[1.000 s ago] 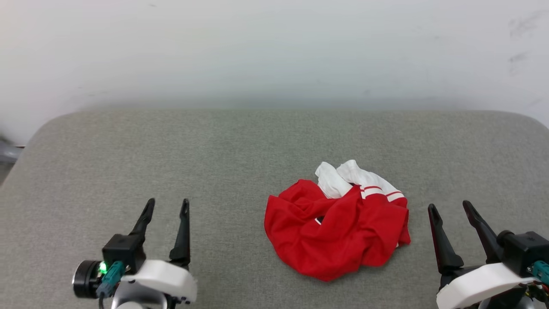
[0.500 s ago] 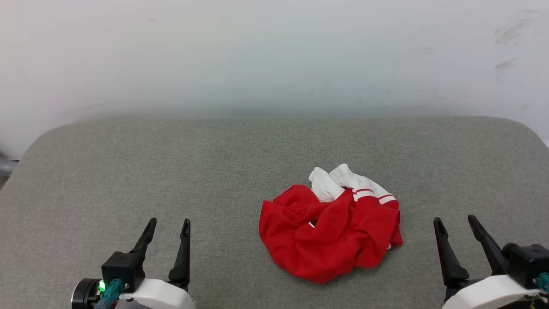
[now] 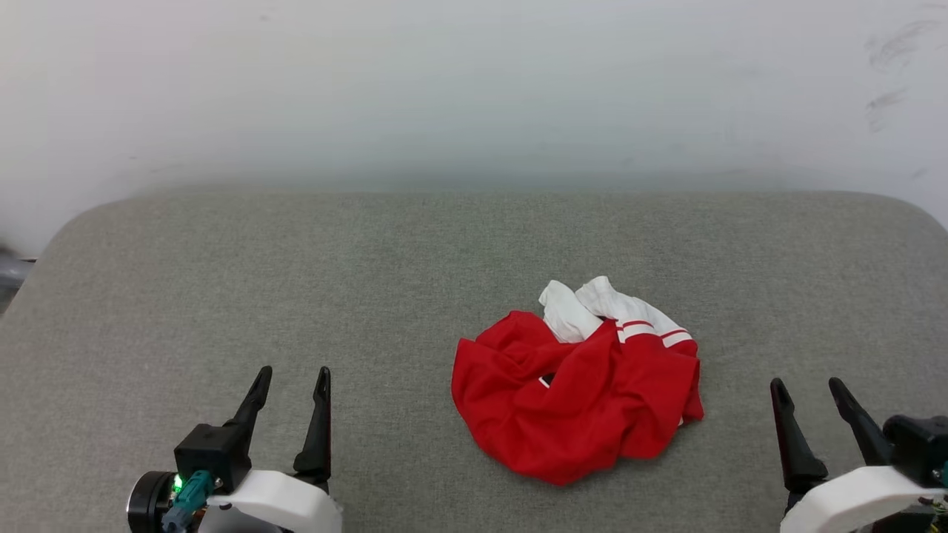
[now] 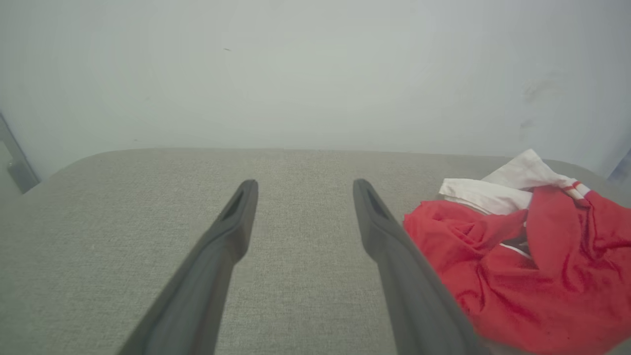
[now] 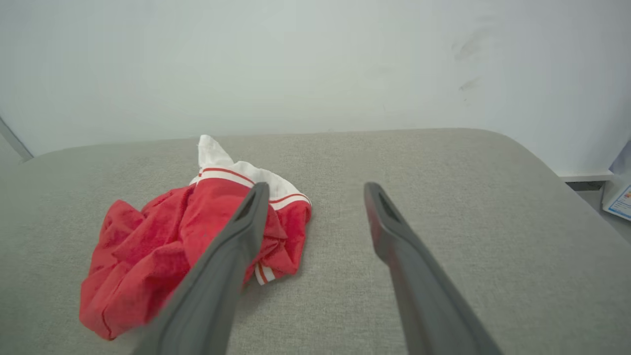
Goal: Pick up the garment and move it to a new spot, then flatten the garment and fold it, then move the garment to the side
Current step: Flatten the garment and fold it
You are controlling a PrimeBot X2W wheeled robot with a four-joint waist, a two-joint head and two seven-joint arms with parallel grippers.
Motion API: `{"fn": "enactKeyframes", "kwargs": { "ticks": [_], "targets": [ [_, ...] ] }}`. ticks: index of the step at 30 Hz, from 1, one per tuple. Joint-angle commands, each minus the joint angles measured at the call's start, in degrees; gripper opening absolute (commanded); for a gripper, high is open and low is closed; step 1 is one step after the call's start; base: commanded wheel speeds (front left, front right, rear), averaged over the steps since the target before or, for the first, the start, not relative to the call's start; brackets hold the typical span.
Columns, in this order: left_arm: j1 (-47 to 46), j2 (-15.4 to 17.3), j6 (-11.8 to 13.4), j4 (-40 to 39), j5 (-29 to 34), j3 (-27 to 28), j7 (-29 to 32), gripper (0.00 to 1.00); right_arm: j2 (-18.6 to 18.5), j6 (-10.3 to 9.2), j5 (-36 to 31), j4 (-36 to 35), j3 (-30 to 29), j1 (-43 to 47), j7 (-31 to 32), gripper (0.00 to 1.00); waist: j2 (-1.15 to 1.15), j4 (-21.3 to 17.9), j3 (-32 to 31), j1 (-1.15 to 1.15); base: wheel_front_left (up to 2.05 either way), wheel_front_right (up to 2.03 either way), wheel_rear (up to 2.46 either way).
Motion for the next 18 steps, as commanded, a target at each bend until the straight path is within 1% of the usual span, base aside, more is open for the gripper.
{"fn": "enactKeyframes", "kwargs": {
  "ticks": [1,5,7,9,12,15,18],
  "targets": [
    [-0.77,-0.16,0.27,-0.14,0.09,0.1,-0.38,1.0,0.1,-0.04,-0.27,1.01,-0.25,-1.23,0.79,1.0,0.0,0.71,0.72,0.0,0.0,0.0,0.0],
    [-2.11,-0.58,0.47,-0.3,0.01,0.26,-1.13,1.0,0.09,-0.04,0.12,4.82,-1.8,-3.98,3.19,1.0,0.0,2.33,3.26,0.0,0.0,0.0,0.0],
    [-2.92,-0.81,0.35,-0.53,0.08,0.21,-1.44,1.0,-0.57,-0.04,1.14,7.27,-2.01,-5.76,5.85,1.0,0.0,3.27,4.9,0.0,0.0,0.0,0.0],
    [-3.93,-1.15,0.14,-0.59,0.28,0.0,-1.75,1.0,-2.53,-0.05,2.46,10.3,-2.4,-7.75,9.41,1.0,0.0,4.38,6.52,0.0,0.0,0.0,0.0],
    [-5.47,-1.62,-0.07,-0.49,0.56,-0.17,-2.25,1.0,-5.33,-0.04,5.15,13.47,-1.47,-11.62,13.83,1.0,0.0,5.66,8.9,0.0,0.0,0.0,0.0],
    [-7.15,-2.2,-0.47,-0.27,0.89,-0.3,-2.67,1.0,-9.08,-0.04,7.72,16.09,0.53,-15.99,18.09,1.0,0.0,6.73,11.29,0.0,0.0,0.0,0.0],
    [-8.69,-2.76,-0.68,0.15,1.13,-0.48,-3.07,1.0,-12.53,-0.04,9.65,18.44,3.74,-20.55,21.9,1.0,0.0,7.61,13.23,0.0,0.0,0.0,0.0]
  ]
}}
